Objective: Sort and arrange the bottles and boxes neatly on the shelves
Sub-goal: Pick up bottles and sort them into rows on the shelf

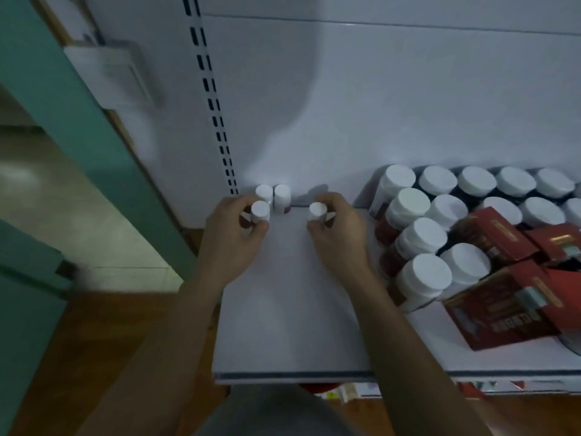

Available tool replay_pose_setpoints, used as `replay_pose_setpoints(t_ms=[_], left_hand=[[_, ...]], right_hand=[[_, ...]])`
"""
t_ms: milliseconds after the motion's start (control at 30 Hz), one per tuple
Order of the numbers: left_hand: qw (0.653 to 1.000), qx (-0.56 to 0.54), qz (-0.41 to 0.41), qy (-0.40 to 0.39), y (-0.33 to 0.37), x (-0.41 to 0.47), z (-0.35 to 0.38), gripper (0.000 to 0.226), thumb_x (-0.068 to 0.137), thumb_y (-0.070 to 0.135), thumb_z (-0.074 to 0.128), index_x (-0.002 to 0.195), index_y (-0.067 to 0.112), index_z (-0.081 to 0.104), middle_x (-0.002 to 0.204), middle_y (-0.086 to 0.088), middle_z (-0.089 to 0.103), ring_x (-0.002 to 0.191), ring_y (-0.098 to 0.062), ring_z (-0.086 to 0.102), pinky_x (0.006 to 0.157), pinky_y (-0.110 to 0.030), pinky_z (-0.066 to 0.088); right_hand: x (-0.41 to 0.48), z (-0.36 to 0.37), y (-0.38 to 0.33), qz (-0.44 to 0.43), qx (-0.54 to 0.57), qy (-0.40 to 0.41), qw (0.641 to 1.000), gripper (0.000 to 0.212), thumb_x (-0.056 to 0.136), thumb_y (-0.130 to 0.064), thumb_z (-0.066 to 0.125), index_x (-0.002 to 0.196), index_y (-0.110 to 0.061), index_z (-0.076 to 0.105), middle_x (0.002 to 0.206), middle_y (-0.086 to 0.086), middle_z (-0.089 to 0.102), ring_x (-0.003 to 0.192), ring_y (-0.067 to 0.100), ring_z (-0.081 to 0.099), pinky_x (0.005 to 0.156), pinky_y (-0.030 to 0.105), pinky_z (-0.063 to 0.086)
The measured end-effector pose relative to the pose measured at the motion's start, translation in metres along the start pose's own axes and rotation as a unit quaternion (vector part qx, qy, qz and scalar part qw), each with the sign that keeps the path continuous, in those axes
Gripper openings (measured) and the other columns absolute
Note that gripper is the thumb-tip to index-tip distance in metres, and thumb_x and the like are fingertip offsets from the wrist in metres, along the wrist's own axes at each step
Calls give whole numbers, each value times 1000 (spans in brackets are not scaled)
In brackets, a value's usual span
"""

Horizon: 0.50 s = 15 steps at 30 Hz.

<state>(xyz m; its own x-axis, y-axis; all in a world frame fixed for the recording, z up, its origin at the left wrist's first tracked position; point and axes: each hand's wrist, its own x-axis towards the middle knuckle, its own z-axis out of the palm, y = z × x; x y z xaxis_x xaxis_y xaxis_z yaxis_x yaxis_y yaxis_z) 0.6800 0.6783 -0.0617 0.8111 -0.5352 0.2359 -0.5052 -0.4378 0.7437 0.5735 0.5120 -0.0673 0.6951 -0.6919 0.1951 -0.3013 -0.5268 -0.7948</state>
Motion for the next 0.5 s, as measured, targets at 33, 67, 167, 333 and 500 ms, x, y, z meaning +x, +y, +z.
replay_pose_setpoints(t_ms=[33,67,167,333,500], left_hand=[[1000,-8,8,-7,-1,1,0,30,91,23,72,119,25,64,110,7,60,88,-1,59,70,-3,40],[1000,-22,17,-13,-2,1,0,29,90,23,73,118,26,64,109,8,60,88,-3,60,71,-5,41],[997,-62,27,-35,-2,2,-4,29,90,25,73,115,32,61,108,11,63,89,-2,61,70,-9,47],[992,-116,14,-44,0,9,-7,37,88,28,77,119,32,58,106,19,64,92,4,61,66,-5,47],[980,-173,46,-88,8,16,0,32,87,31,78,112,30,59,105,21,67,90,-1,68,72,-19,58]], right_hand=[[6,8,-2,3,8,2,1000,26,88,-12,66,112,-21,63,98,-4,68,86,16,62,75,29,47],[11,14,-5,0,15,9,1000,27,88,-11,66,113,-19,62,100,-2,69,88,18,64,78,30,50],[12,27,-11,-5,51,7,999,45,88,-8,68,130,-18,55,114,1,67,96,18,66,83,23,52],[-14,16,-9,-63,6,29,998,66,76,-3,73,136,-20,51,125,-1,56,93,5,55,81,8,41],[-27,12,-17,-103,-35,-34,993,51,84,-29,81,131,-23,60,117,-14,64,92,-5,52,77,4,35]])
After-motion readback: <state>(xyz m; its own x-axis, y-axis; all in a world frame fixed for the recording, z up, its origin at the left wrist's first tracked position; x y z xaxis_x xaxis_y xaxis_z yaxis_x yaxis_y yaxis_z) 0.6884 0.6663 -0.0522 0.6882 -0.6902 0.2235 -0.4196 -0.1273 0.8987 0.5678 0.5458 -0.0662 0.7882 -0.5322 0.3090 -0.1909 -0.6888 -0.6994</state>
